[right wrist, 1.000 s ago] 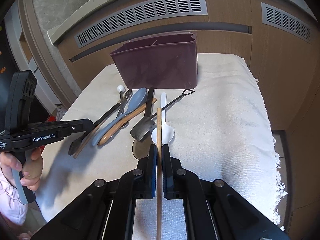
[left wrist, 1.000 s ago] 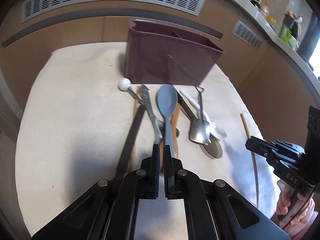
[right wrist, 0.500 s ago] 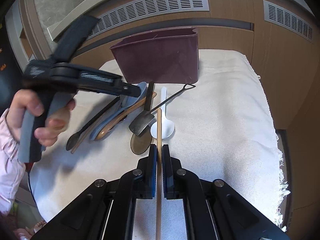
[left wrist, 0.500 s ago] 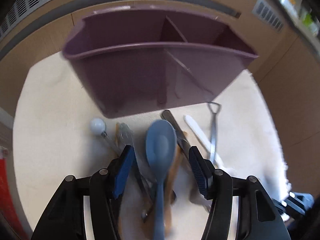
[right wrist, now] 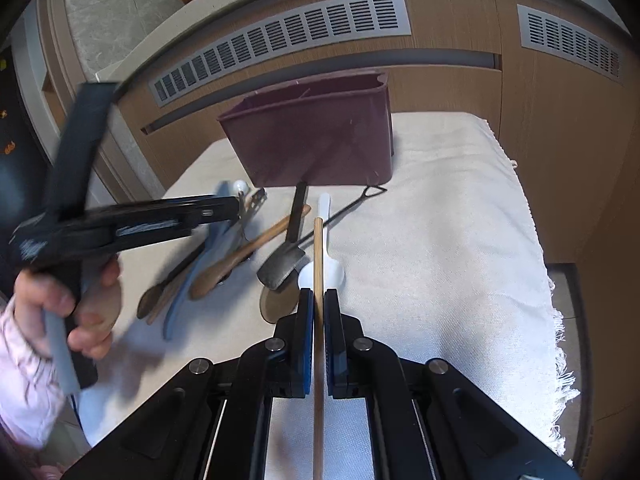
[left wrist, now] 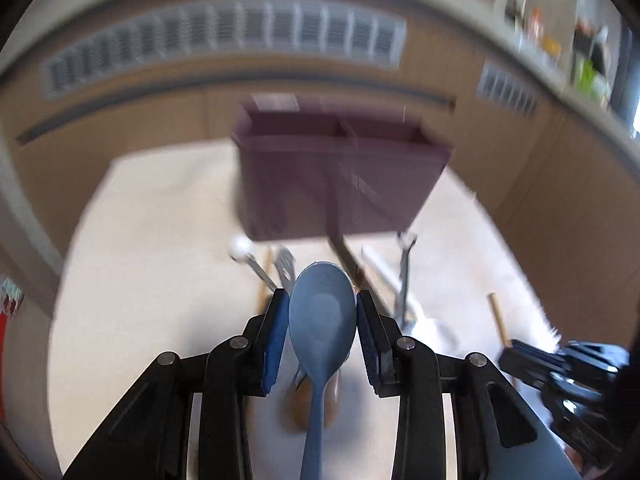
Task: Organize utensils
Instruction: 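Lift the blue spoon and chopstick over the maroon caddy and release both into it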
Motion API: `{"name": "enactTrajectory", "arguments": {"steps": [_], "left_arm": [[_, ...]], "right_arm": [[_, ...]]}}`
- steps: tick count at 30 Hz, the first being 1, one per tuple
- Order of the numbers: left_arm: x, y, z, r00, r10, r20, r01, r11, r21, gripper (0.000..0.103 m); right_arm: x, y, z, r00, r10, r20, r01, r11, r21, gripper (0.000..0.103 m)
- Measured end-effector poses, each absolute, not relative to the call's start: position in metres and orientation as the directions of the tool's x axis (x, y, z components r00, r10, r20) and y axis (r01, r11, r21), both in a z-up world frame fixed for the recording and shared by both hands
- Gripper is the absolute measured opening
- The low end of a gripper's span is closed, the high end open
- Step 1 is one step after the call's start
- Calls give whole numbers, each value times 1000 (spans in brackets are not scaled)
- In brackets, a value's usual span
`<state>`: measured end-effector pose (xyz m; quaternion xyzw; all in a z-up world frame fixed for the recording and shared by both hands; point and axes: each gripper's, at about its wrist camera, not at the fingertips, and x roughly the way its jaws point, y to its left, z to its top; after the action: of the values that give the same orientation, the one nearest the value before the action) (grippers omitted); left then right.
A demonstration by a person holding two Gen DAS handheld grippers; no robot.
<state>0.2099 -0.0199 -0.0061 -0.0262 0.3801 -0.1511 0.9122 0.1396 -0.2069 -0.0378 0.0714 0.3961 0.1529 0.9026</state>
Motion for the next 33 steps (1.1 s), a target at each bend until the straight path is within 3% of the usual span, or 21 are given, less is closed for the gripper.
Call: {"name": "enactTrajectory", "arguments": {"steps": [4,11,18,21,33], "left_arm": [[176,-3,58,785,-357,-507,281,934,-221,35],[183,-3,173,894,-399,-205,366,913,-180,35],[241,7,211,909,-413,-53,389,888,-248,35],[270,7,203,903,-428,-30,407,876,-259,35],[362,-27,82,890,-392,-233,342,912,-228,35]], "right_arm": [[137,-208,1,704,361,-611,-242,932,272,4],[156,-205,128,885,324,-335,-291,945,148,4],[212,-201,189,945,267,-188,-258,964,68,4],[235,-203,186,949,265,-169,-257,964,64,4],[321,-197,92,919,234,-316,-227,972,59,4]]}}
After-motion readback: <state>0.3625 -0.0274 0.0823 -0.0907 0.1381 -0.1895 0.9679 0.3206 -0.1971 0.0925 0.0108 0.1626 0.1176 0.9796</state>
